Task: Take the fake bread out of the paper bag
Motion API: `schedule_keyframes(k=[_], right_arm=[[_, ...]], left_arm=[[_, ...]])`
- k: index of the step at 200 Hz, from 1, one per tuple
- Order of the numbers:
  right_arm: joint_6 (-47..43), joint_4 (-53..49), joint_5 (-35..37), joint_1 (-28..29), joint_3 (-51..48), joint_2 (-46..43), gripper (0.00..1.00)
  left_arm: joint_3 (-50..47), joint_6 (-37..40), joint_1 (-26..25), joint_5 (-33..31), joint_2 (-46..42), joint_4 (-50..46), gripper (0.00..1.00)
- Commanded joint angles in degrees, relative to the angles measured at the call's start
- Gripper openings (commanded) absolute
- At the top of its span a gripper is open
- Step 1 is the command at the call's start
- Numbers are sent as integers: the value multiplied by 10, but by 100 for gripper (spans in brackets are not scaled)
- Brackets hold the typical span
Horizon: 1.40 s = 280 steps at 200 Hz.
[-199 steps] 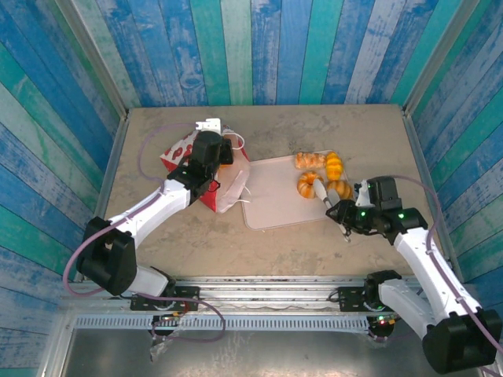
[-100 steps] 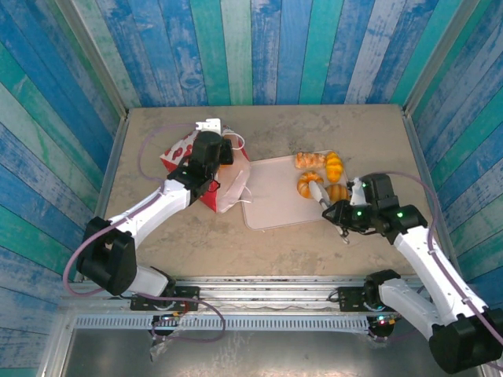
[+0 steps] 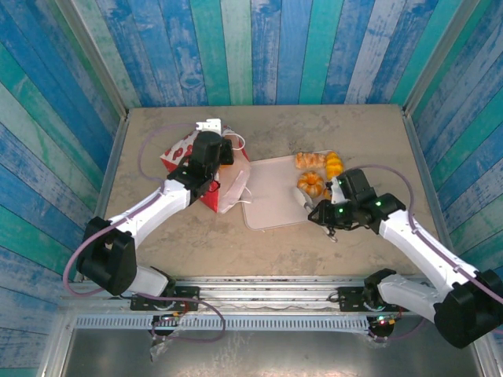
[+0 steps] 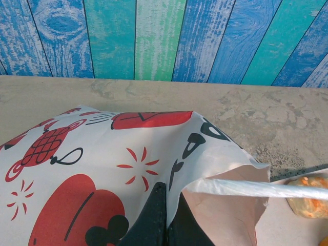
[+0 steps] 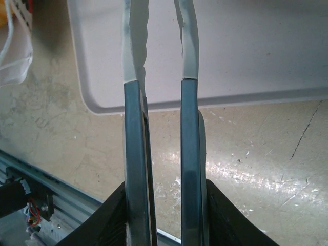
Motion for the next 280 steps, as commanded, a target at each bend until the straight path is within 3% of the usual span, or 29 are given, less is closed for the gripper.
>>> schedule_keyframes(k=[1, 112, 170, 222, 280], right_arm=[[-2, 18, 14, 3, 10, 14, 36], [-17, 23, 49, -33, 11, 47, 37], [-26, 20, 4, -31, 23, 31, 37], [-27, -15, 10, 11, 81, -25, 38], [-28, -22, 80, 142, 161, -14, 40]], left_arm=[[-6, -9, 1, -2, -40, 13, 0], [-11, 34, 0, 14, -54, 3, 1], [-13, 67, -1, 34, -61, -8, 1], [19, 79, 0, 30, -38, -41, 1], [30, 70, -1, 29, -26, -45, 1]])
